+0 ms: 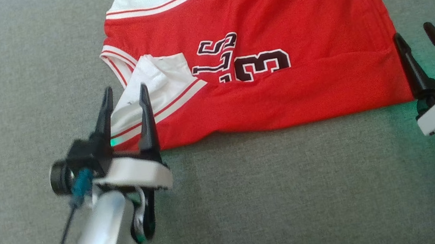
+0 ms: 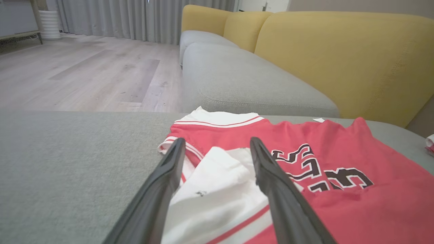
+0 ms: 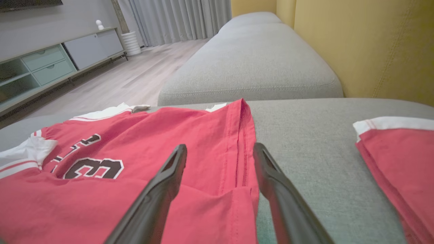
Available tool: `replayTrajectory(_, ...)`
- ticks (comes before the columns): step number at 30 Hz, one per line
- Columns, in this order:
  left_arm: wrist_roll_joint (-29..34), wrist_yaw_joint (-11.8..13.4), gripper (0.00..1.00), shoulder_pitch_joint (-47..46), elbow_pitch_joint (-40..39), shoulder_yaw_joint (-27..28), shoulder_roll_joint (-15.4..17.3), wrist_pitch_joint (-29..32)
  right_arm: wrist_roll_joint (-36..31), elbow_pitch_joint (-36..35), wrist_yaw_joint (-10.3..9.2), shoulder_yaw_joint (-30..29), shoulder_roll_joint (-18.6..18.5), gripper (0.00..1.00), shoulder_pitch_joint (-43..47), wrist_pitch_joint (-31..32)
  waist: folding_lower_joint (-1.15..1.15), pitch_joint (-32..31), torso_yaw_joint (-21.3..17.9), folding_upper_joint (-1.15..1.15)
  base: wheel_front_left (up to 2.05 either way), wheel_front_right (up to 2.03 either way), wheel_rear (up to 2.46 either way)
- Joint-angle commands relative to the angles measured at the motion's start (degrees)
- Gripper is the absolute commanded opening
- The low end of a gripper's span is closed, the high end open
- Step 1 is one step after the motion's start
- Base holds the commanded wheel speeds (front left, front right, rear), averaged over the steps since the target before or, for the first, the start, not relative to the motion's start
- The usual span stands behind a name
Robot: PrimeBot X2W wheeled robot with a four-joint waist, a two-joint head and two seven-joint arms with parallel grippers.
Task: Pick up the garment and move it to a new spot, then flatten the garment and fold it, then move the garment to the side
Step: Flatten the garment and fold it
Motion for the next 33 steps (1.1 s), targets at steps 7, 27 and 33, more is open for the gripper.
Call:
replayTrajectory(7,3.45,7.63,1.00,9.46,-1.57,4.51,1.73,-0.91,-3.53,-5.79,0.37,-3.59,1.31,1.00,6.87,-0.37,-0.01,-1.65,-0.96,0.00,0.00,0.00,0.00)
replayTrajectory(27,0.56,0.22,0.00,7.75,8.53,4.95,-0.12,-0.13,-1.65,-0.50,0.37,-2.36,1.82,1.00,8.11,-0.37,-0.01,-1.95,-0.68,0.00,0.00,0.00,0.00)
replayTrajectory(33,2.73,0.07,0.00,7.20,6.57,4.96,0.17,-0.84,0.21,7.74,0.37,-0.69,2.98,1.00,5.66,1.09,-0.01,-2.56,0.57,0.00,0.00,0.00,0.00)
